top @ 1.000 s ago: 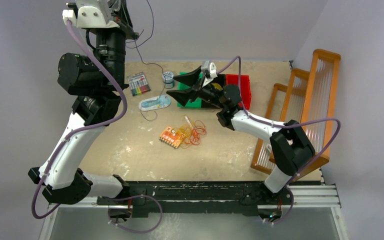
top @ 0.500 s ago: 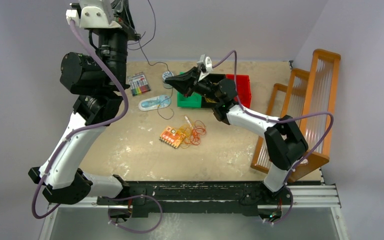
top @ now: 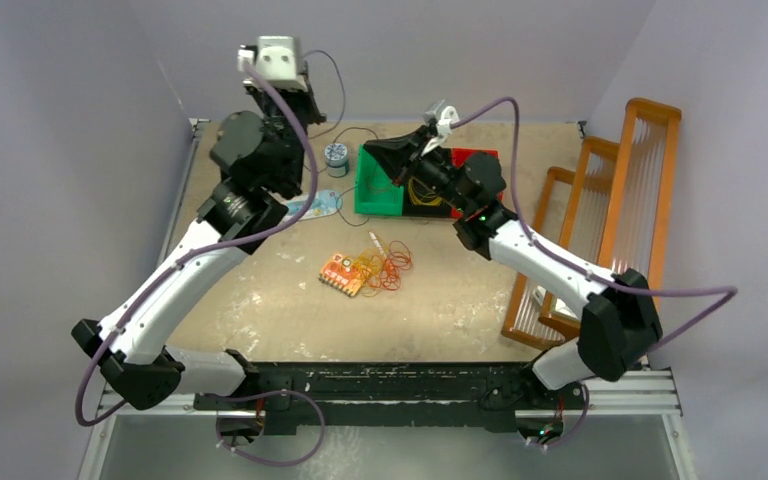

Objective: Untangle the cables

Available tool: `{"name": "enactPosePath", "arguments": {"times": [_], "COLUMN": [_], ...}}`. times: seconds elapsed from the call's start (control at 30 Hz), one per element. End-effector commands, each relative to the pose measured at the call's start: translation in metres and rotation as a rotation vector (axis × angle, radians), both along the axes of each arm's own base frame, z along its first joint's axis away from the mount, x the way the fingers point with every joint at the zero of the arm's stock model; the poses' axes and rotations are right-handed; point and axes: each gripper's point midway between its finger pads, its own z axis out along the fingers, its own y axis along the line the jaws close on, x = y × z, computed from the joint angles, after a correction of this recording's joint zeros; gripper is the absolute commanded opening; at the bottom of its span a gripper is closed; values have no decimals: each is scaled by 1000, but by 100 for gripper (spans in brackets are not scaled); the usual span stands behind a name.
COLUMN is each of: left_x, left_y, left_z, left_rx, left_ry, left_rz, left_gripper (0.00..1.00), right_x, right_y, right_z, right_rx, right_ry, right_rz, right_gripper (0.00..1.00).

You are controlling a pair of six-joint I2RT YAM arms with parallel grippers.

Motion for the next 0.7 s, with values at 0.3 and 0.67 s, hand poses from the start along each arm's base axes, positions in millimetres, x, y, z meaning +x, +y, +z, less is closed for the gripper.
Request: {"name": "enactPosePath", "arguments": {"times": [0.3, 0.67], "left_x": [41, 32], "left_y": [-43, -85], "left_z": [-136, -189], "left_rx": [-121, -95], "left_ry": [271, 357], "left_rz": [-173, -459], "left_gripper": [0, 0], "right_x": [-10, -66], "right_y": [-89, -76], "right_z": [4, 2], "right_rx": [-81, -113], "right_ry": [-9, -127], "right_rz": [-313, -58], "right_gripper": [0, 0]}}
